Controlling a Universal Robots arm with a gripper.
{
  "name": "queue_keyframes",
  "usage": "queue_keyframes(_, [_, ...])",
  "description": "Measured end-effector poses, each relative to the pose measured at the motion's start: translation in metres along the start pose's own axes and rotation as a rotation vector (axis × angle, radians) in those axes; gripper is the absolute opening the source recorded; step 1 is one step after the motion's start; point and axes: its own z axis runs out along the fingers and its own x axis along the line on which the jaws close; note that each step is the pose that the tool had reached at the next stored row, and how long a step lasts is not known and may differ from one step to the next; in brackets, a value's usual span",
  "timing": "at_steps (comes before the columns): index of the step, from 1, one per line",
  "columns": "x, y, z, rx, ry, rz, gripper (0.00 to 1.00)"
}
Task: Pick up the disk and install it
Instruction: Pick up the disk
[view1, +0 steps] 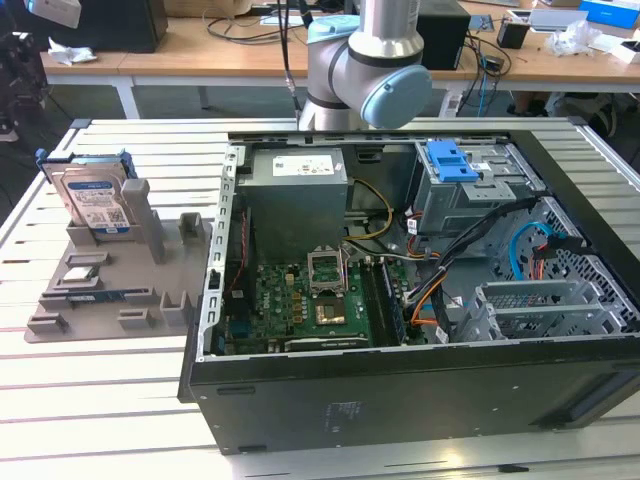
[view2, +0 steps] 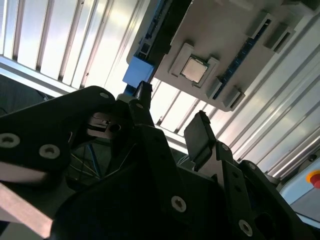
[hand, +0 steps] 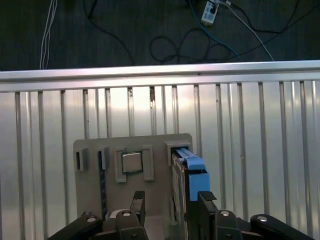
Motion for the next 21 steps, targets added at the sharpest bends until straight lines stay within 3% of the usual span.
queue_keyframes(3, [-0.0036,-0.0008,0.0051,0.0001,0.0002,-0.001,0.54])
queue_keyframes(18, [-0.0074,-0.0028,0.028,-0.0001,0.0003,-0.001,0.54])
queue_keyframes(21, [-0.0118,-0.0032,0.0308,0.0,0.0002,-0.001,0.54])
